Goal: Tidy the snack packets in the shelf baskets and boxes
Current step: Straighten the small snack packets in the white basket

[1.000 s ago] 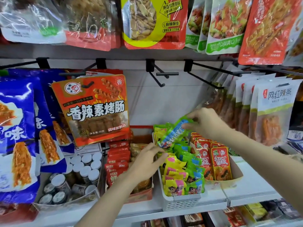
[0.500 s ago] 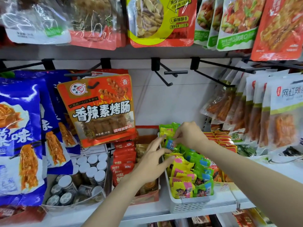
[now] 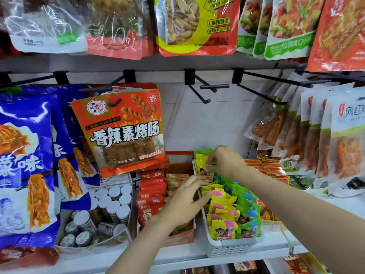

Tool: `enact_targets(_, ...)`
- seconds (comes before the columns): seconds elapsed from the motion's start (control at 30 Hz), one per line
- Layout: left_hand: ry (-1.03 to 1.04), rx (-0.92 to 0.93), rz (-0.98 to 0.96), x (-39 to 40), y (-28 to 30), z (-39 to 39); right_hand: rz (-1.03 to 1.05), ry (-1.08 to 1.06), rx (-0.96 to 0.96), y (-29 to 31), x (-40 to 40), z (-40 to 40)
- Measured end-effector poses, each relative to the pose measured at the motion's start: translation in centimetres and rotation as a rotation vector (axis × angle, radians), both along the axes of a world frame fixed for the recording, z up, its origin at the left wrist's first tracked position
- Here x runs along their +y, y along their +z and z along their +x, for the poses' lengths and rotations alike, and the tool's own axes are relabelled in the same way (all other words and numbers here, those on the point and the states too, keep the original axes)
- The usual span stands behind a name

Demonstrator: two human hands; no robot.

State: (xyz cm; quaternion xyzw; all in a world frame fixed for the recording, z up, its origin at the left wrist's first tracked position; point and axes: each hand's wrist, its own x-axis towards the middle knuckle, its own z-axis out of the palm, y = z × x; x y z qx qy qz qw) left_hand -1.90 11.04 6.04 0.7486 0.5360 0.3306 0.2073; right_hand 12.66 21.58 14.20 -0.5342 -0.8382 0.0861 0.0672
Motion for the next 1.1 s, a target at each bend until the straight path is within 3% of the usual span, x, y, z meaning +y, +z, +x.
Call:
enact_targets(0.2,0.019,-0.005,0.006,-0.2,-0.3,0.3,0.052,0.023,0.055,-0.6,-0.4,0.1)
enact_targets(0.47,0.052,-0.051,0.009,0.4,0.7,1.1,0.05,-0.106,0.575,6.6,-0.1,7.6)
enact_targets(0.57,0.12,-0.125,-0.08,0.9,1.5,1.8,0.006,-0.179,0.778,8.0,-0.6,9.6)
enact_targets(0.7,0.232,-0.363,-0.319,1.4,2.9,2.7,-0.032,-0.194,0.918,9.3,-2.1,10.0)
enact_targets(0.8,0.184,-0.518,-0.452,0.4,4.5,3.1,-0.079,-0.176,1.014,10.2,-2.9,9.5)
enact_targets(0.97,0.062,-0.759,-0.316,-1.9,6.4,3.6,-0.186,-0.103,1.123,11.7,-3.9,8.4)
enact_targets(1.1,0.102,-1.197,-0.26,-3.6,6.8,3.7,-0.252,-0.094,1.129,11.9,-4.5,8.0)
